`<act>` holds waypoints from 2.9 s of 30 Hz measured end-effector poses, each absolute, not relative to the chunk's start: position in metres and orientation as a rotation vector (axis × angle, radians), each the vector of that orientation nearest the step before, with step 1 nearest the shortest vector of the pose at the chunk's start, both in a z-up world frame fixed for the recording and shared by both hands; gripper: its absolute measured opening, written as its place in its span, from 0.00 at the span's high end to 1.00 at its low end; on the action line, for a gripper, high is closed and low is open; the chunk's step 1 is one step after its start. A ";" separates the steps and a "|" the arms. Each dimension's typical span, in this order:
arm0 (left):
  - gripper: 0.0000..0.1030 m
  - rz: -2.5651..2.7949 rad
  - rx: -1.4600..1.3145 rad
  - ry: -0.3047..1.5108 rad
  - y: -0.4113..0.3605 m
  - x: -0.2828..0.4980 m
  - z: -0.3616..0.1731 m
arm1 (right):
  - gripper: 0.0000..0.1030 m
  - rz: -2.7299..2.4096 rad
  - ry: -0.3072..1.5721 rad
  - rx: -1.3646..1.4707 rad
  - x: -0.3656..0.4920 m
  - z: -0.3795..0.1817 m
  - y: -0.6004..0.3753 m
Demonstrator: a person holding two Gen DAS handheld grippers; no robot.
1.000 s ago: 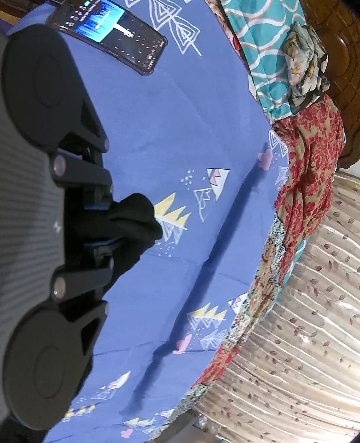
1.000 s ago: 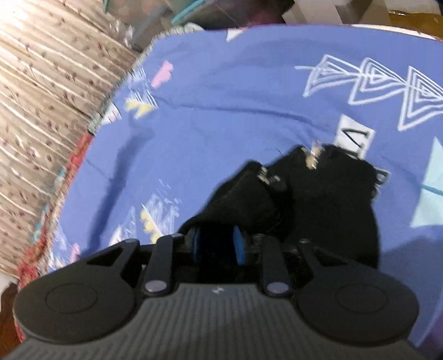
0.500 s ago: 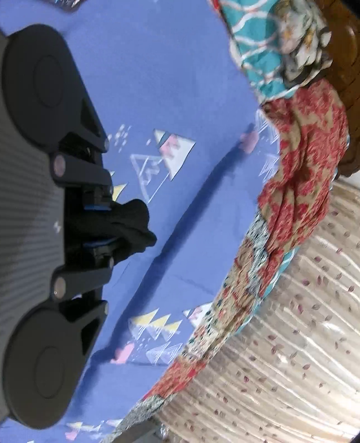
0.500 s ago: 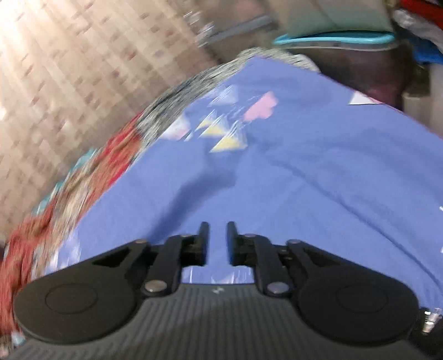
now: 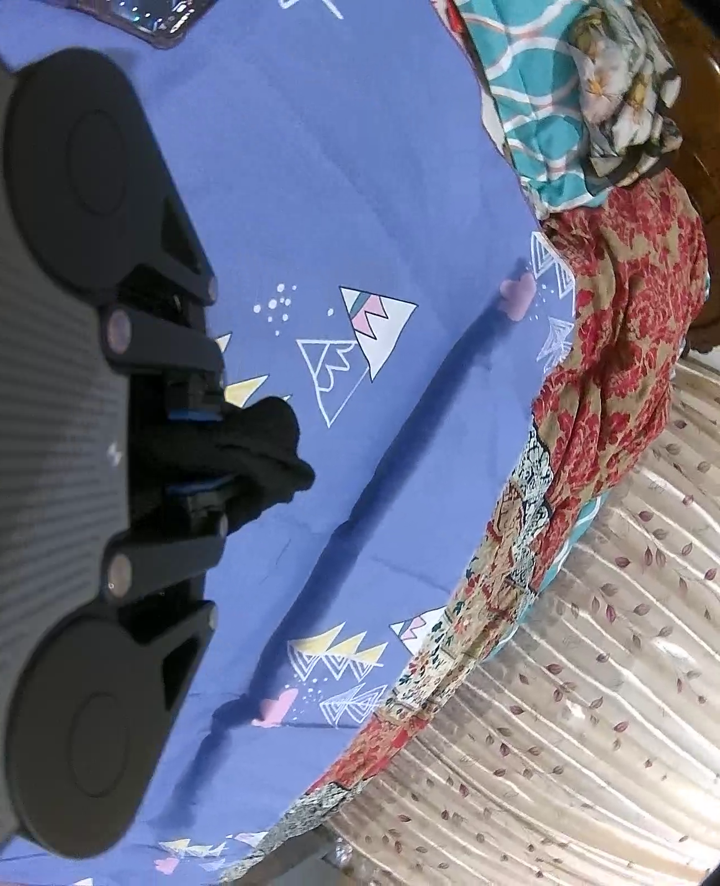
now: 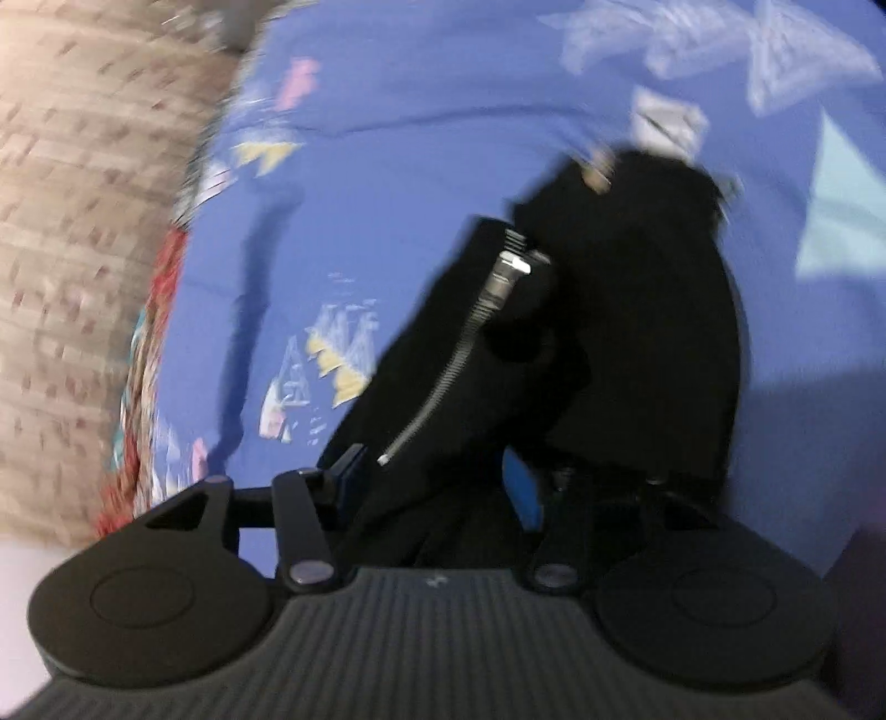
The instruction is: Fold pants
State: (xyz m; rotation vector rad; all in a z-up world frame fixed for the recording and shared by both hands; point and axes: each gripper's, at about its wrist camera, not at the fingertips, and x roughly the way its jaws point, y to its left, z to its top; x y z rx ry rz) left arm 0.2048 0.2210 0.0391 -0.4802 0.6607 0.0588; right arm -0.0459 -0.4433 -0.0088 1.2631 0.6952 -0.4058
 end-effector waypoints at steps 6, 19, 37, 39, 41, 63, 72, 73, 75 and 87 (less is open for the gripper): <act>0.84 0.046 -0.472 0.642 0.222 0.201 0.047 | 0.96 -0.423 0.672 1.188 -0.016 -0.002 -0.451; 0.84 0.062 -0.494 0.606 0.194 0.281 0.045 | 0.96 -0.402 0.430 0.750 0.196 0.101 -0.462; 0.19 0.078 -0.372 0.804 0.217 0.224 0.016 | 0.55 -0.449 0.532 0.801 0.105 0.027 -0.505; 0.15 0.070 -0.388 0.797 0.230 0.191 0.022 | 0.55 -0.482 0.517 0.781 0.065 0.029 -0.515; 0.09 0.071 -0.426 0.811 0.243 0.160 0.022 | 0.55 -0.536 0.530 0.747 0.025 0.027 -0.524; 0.46 0.097 -0.351 1.027 0.209 0.071 -0.025 | 0.30 -0.395 0.820 0.279 0.029 -0.020 -0.462; 0.66 0.098 -0.326 0.992 0.200 0.064 -0.016 | 0.80 -0.599 0.773 0.244 0.030 -0.020 -0.475; 0.66 0.095 -0.328 0.985 0.200 0.064 -0.013 | 0.80 -0.639 0.743 0.247 0.029 -0.016 -0.481; 0.62 0.097 -0.320 0.996 0.199 0.064 -0.011 | 0.78 -0.700 0.718 0.315 0.029 -0.016 -0.499; 0.21 0.010 -0.326 0.837 0.232 0.080 0.056 | 0.38 -0.702 0.547 0.447 0.051 0.034 -0.500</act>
